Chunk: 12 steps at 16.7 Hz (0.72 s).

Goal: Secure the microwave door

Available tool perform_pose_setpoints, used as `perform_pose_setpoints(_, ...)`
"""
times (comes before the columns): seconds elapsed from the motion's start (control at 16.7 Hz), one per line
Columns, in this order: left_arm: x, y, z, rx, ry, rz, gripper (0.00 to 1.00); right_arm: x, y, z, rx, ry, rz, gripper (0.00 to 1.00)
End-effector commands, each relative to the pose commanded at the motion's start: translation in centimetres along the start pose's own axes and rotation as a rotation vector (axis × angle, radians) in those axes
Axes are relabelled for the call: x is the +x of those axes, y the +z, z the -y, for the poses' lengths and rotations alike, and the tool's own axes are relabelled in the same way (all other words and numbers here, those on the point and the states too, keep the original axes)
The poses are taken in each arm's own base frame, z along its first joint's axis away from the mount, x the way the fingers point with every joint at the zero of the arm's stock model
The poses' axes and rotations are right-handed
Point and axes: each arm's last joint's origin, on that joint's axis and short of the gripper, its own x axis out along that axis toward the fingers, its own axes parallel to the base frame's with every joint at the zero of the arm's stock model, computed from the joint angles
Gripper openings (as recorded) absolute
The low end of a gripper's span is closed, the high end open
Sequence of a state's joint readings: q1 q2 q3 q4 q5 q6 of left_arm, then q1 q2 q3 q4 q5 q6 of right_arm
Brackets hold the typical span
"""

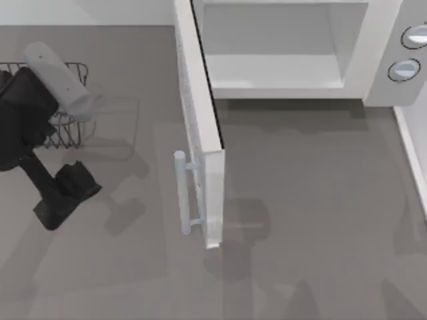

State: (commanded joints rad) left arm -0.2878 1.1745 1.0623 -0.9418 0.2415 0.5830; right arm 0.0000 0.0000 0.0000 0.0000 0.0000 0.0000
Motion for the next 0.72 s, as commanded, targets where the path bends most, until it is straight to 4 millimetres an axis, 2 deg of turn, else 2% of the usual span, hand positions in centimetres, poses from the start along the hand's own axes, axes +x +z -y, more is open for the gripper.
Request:
perform_pose_setpoints(0.18, 0.6, 4.5, -1.7, 0.109, -0.16, -0.089, 1.0, 0.0, 0.0, 0.0, 0.0, 0.0, 0.0, 1.0)
perform_pose_setpoints(0.42, 0.8, 9.9, -3.4, 0.237, -0.291, -0.098, 1.0, 0.0, 0.0, 0.0, 0.0, 0.0, 0.0, 1.0)
perform_pose_setpoints(0.6, 0.2, 12.7, -4.2, 0.318, -0.331, -0.055, 1.0, 0.0, 0.0, 0.0, 0.0, 0.0, 0.0, 1.0)
perform_pose_setpoints(0.72, -0.2, 13.8, -4.5, 0.356, -0.34, -0.026, 1.0, 0.0, 0.0, 0.0, 0.0, 0.0, 0.0, 1.0)
